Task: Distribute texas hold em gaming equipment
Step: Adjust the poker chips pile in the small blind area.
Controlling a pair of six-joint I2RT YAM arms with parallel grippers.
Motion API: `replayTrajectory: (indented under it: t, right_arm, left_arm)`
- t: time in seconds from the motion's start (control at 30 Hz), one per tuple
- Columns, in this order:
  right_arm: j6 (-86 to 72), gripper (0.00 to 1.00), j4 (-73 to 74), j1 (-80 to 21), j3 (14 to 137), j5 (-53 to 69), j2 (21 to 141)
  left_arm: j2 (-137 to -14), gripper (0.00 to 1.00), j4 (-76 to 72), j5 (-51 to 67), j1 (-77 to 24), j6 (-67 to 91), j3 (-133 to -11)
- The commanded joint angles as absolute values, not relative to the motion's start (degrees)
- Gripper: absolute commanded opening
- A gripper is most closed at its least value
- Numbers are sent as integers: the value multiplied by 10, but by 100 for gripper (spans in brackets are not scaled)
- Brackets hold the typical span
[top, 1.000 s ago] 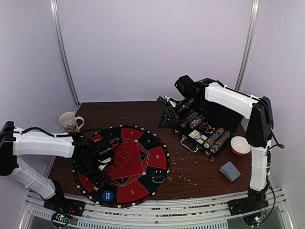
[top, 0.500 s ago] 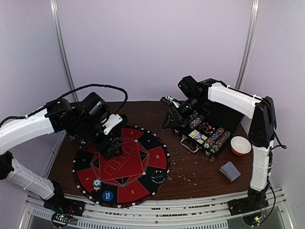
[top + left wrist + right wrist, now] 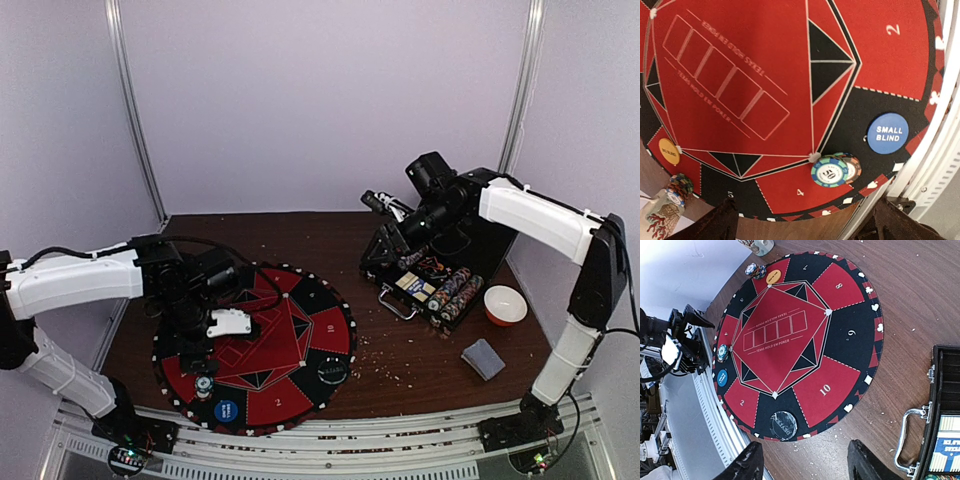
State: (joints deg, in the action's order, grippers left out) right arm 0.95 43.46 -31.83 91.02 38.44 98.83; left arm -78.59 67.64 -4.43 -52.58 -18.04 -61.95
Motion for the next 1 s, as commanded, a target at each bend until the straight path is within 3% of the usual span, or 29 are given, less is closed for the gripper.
replayTrajectory:
  t: [0.0,0.8,0.97]
  right_arm:
    - [17,60,409,-311,893,371,969]
    - [19,61,393,-309,873,369,953]
    - [22,61,395,-309,870,368,957]
  left_arm:
    - [-765,98,677,-21,-523,-207,-587]
    - [-777,98,514,-28,-525,-292,-419]
    - [-774,93,491,-23,-525,-281,-398]
